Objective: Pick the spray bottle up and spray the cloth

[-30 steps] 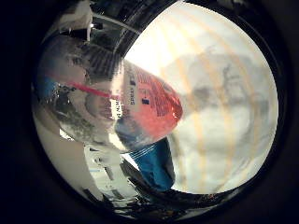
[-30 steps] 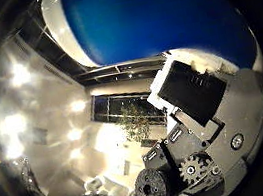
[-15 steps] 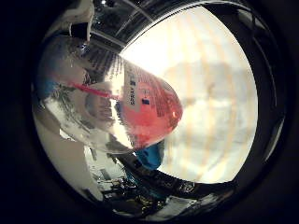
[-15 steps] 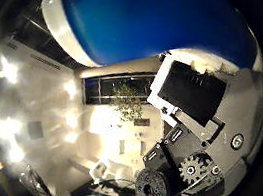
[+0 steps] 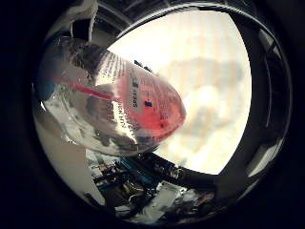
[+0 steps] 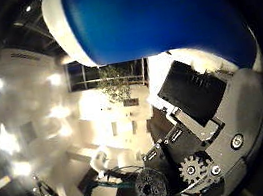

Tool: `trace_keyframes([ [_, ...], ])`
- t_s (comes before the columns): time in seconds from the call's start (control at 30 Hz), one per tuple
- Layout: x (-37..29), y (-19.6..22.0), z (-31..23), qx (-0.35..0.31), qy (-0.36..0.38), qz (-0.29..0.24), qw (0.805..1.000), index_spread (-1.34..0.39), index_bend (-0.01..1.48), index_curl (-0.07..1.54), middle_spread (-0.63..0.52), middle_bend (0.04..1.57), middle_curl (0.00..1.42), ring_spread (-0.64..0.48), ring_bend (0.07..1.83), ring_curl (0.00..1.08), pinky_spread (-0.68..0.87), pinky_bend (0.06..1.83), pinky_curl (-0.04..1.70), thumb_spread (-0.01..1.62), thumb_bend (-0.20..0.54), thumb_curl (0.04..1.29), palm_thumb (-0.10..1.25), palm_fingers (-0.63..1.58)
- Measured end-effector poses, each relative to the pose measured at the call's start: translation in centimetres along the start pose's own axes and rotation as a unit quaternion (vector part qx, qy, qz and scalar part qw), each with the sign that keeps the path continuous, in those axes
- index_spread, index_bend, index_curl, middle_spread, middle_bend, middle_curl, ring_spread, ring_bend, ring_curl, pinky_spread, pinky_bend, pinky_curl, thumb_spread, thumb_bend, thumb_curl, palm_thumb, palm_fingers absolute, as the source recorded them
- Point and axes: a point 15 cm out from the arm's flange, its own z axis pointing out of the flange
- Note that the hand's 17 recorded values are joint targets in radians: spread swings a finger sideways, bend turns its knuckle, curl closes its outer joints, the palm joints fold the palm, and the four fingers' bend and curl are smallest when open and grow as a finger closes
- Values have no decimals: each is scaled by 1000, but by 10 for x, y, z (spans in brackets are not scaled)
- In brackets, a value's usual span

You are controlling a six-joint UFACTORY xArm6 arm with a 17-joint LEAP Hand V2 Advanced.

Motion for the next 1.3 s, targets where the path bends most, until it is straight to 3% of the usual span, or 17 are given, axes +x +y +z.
trace_keyframes([
  [0.17,-17,6,26,-75,62,-23,995,-207,1145,674,-81,1324,548,-150,1457,550,-220,1056,1140,1056,-11,762,1030,1225],
  [0.53,-44,22,53,-176,141,-39,974,-208,1141,675,-81,1323,548,-150,1457,549,-227,1046,1157,1038,-12,768,1030,1225],
  [0.77,-57,37,54,-263,197,-43,944,-210,1138,677,-81,1323,548,-150,1457,549,-229,1043,1161,1037,-12,770,1030,1225],
  [1.03,-60,47,70,-319,262,-47,910,-210,1136,680,-82,1326,552,-150,1457,549,-231,1041,1165,1033,-13,766,1014,1225],
  [1.3,-49,59,98,-378,334,-54,862,-211,1135,681,-82,1325,553,-151,1461,550,-233,1039,1167,1032,-12,769,1014,1226],
])
